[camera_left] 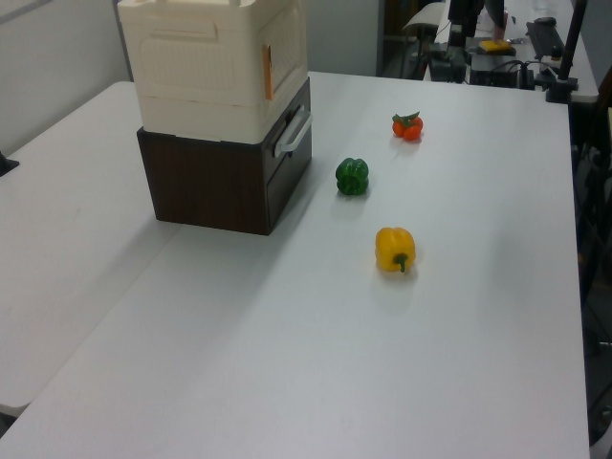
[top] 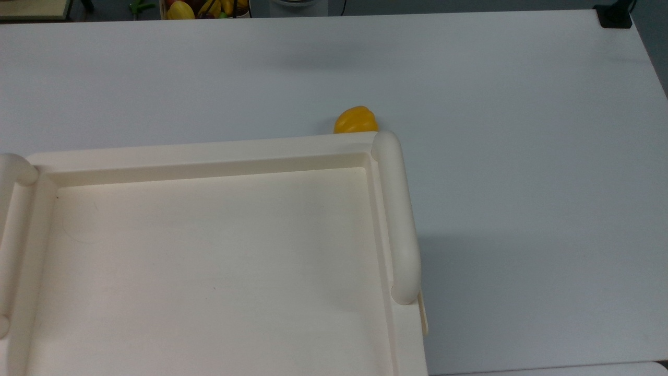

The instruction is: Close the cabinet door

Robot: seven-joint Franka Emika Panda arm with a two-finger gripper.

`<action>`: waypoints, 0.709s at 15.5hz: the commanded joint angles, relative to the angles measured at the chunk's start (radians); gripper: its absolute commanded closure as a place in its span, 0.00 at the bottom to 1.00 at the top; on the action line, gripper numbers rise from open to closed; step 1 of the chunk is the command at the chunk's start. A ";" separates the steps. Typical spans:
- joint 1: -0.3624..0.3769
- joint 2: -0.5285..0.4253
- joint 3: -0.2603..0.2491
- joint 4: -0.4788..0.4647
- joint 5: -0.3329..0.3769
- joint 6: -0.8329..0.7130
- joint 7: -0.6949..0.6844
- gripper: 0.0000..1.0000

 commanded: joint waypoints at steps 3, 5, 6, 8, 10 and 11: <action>0.014 -0.003 0.136 -0.017 -0.021 0.086 0.106 0.00; 0.014 0.005 0.162 -0.057 -0.025 0.156 0.103 0.00; 0.012 0.014 0.164 -0.074 -0.036 0.196 0.095 0.00; 0.012 0.031 0.160 -0.079 -0.073 0.242 0.084 0.00; 0.014 0.050 0.146 -0.079 -0.096 0.256 0.034 0.00; 0.017 0.050 0.118 -0.079 -0.094 0.256 0.005 0.00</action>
